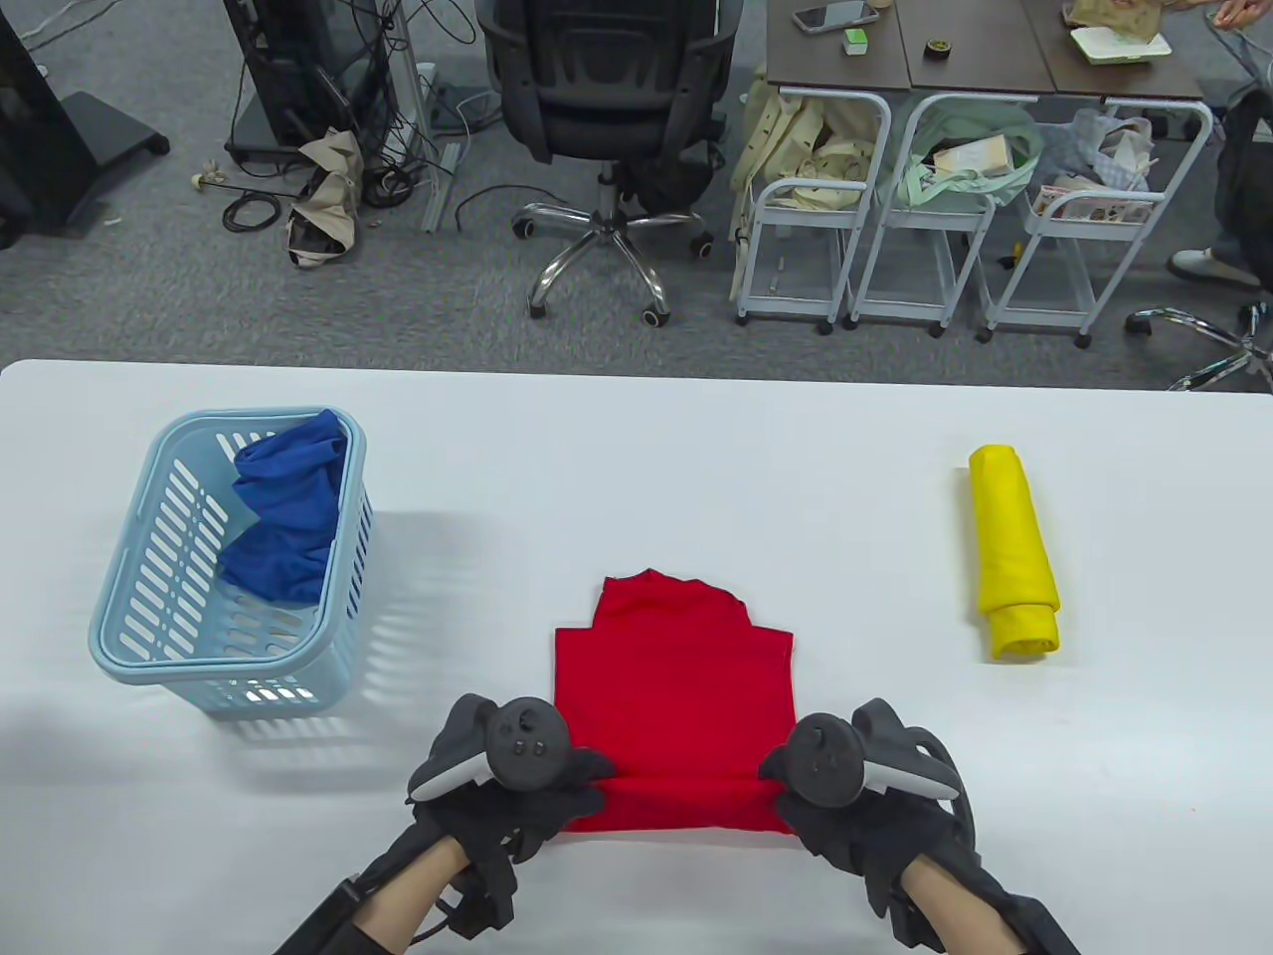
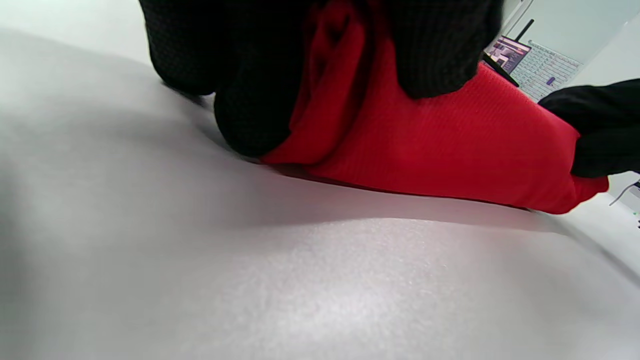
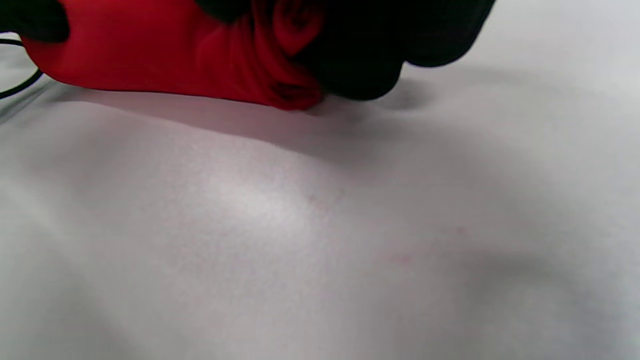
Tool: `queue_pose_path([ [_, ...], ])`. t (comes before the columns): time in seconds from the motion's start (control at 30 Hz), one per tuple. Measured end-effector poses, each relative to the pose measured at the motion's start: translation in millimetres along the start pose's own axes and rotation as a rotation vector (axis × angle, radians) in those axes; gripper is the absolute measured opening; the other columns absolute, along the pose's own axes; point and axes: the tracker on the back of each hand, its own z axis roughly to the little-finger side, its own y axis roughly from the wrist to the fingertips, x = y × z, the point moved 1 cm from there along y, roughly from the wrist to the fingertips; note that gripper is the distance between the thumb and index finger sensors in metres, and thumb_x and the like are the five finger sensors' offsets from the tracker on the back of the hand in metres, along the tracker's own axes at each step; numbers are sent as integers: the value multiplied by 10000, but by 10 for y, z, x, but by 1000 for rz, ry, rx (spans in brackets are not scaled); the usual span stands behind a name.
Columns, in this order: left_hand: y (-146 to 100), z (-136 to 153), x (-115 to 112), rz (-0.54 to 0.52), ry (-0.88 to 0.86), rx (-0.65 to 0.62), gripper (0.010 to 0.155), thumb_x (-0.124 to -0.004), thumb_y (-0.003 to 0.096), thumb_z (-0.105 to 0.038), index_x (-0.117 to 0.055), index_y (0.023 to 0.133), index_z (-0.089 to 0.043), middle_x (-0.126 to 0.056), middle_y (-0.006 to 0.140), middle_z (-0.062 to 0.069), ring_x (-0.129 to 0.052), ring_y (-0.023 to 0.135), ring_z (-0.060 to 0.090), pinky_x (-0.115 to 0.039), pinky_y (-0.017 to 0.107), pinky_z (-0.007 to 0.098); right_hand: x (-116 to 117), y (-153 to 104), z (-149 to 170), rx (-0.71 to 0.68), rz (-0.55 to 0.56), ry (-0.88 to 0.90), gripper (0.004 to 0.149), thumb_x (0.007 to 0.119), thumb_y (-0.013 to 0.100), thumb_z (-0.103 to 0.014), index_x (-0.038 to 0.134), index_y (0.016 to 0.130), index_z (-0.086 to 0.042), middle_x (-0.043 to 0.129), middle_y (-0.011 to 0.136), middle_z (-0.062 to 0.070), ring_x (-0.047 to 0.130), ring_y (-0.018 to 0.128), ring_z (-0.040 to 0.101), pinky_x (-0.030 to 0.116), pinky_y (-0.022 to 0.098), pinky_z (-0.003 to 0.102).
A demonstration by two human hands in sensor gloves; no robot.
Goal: Roll t-shirt into tight roll
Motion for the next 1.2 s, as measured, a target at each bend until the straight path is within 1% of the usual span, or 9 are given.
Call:
queue_pose_path([
  [0.17,5,-27,27,-102,398,122,507,-645,502,-553,-808,903,-289,-953,795,-21,-968,673,238,-706,686,526,36,31,-1,17,-27,-16,507,530,638,-363,431,1090,-157,706,930,87,892,698,208,721,589,482],
  [0.3,4,53,97,-179,661,260,477,-656,516,-516,-784,923,-303,-918,865,-28,-948,739,228,-699,699,520,37,34,-1,23,-27,-18,506,527,639,-370,431,1090,-161,707,928,80,892,696,203,722,589,479],
  [0.43,-113,-93,179,-268,564,174,519,-656,515,-516,-718,983,-301,-864,929,-9,-908,788,240,-680,712,523,40,31,6,24,-28,-6,506,525,640,-378,429,1090,-167,700,928,74,887,695,200,720,590,478],
  [0.6,-89,-415,-50,-142,392,-111,558,-710,495,-502,-675,1025,-331,-754,1048,30,-834,885,270,-651,732,530,41,34,14,25,-28,4,506,526,642,-386,430,1089,-169,700,927,71,886,692,198,720,590,475],
  [0.73,14,-449,-242,-60,590,-85,680,-722,468,-549,-511,1081,-344,-643,1087,8,-762,916,246,-638,743,511,19,-13,-12,98,20,-86,557,537,641,-438,419,1101,-148,691,948,92,876,725,230,704,602,494],
  [0.9,17,-415,-220,-49,512,-82,683,-747,462,-536,-535,1080,-336,-648,1088,13,-766,916,252,-645,741,505,-184,-237,-193,187,228,-296,672,626,630,-458,255,1122,-191,451,1079,126,710,888,274,584,688,535],
  [1.0,25,-396,-209,-47,491,-81,680,-753,462,-533,-539,1078,-340,-645,1087,8,-765,915,246,-646,742,502,-124,-232,-366,1,207,-274,630,669,625,-439,309,1109,-257,320,1130,127,588,986,308,512,728,553],
  [1.13,19,-404,-220,-48,526,-80,695,-763,458,-528,-526,1084,-341,-635,1091,7,-758,920,241,-642,743,507,173,4,-445,29,45,-396,776,739,577,-474,229,1107,-227,238,1157,149,455,1049,377,468,737,579],
  [1.2,17,-412,-226,-55,567,-74,701,-765,458,-523,-517,1087,-339,-630,1096,7,-757,925,240,-642,743,509,164,41,-438,17,96,-407,746,730,592,-460,214,1085,-244,240,1149,120,459,1047,349,446,750,572],
])
